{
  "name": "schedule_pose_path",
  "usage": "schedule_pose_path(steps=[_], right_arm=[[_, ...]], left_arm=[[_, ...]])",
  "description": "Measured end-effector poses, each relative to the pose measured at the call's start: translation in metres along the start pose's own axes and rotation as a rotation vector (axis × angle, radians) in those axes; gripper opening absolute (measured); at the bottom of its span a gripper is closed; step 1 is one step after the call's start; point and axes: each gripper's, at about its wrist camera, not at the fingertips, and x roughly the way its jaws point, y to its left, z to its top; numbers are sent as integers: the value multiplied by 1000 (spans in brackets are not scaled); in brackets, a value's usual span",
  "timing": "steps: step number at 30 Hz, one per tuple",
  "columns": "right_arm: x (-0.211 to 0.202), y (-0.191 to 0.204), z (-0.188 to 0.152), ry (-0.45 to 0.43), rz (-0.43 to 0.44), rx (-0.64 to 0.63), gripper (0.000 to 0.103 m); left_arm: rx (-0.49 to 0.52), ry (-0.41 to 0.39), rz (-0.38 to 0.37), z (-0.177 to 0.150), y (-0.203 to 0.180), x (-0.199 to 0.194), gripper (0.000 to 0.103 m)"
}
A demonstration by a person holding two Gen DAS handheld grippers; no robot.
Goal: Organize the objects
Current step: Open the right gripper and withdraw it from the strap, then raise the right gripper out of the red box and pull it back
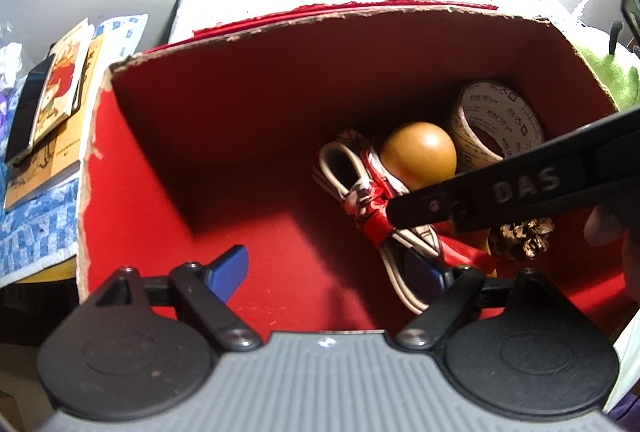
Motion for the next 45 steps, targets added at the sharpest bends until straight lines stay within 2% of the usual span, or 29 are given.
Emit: schedule_pose_path(steps=[5, 22, 29, 34, 38, 40, 42, 45], right_arm=[[-3, -2, -2, -45, 20, 26, 35], [-10, -3, -3, -141, -34, 41, 35], [-14, -4, -6, -169, -29, 33, 35], [-20, -3, -11, -210, -48, 39, 35], [-36, 6, -23, -288, -95, -4, 38], [-42, 5, -29, -295, -85, -1, 38], [-50, 3, -37, -313, -60, 21, 38], [-63, 3, -49, -348, -43, 26, 38]], left_arm=[[-6, -6, 17, 0, 0, 0, 85], [-8, -32, 106, -1, -6, -1, 78], [-6, -30, 139, -1, -11, 2, 76], [-18, -31, 155, -2, -12, 0, 77], [-35, -69, 166, -4, -18, -15, 84], [-24, -98, 194, -6, -24, -26, 89], [-15, -116, 225, -9, -28, -35, 90], [-29, -133, 228, -12, -31, -49, 90]])
